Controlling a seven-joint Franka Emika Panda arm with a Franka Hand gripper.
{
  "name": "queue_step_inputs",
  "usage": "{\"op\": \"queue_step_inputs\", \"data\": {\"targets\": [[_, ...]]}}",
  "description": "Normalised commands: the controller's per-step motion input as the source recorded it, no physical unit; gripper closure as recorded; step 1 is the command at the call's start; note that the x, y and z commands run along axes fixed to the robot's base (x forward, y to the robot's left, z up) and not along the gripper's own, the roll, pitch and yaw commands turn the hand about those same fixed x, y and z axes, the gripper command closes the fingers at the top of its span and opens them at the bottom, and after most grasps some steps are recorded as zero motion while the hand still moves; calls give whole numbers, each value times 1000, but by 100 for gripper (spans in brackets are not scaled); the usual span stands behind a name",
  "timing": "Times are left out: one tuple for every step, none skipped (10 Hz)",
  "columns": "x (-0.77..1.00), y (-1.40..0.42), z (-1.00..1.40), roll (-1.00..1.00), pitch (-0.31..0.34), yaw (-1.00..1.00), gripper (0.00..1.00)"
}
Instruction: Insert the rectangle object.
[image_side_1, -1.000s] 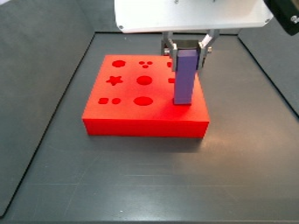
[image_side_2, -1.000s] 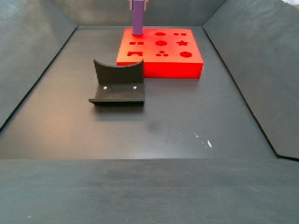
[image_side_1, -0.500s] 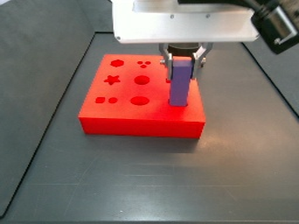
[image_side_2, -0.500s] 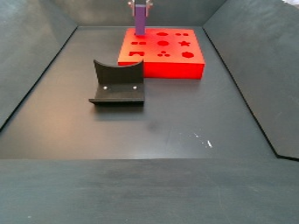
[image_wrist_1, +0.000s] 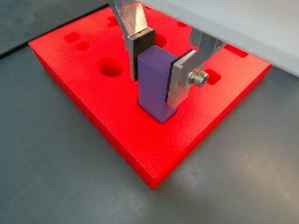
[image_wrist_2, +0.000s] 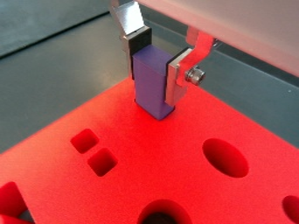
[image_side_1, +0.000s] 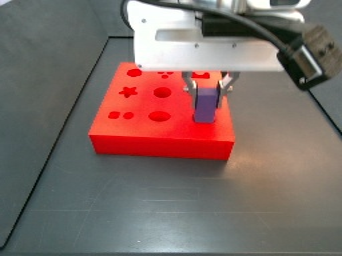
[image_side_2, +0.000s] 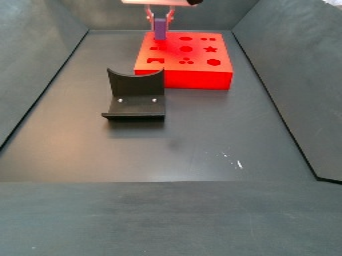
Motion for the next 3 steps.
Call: {"op": "queue_step_inputs", "data": {"targets": [[0,-60,-509,6,-50,-126,100],[66,-89,-420,41,-16,-94,100],[0,0,0,0,0,0,100]]}}
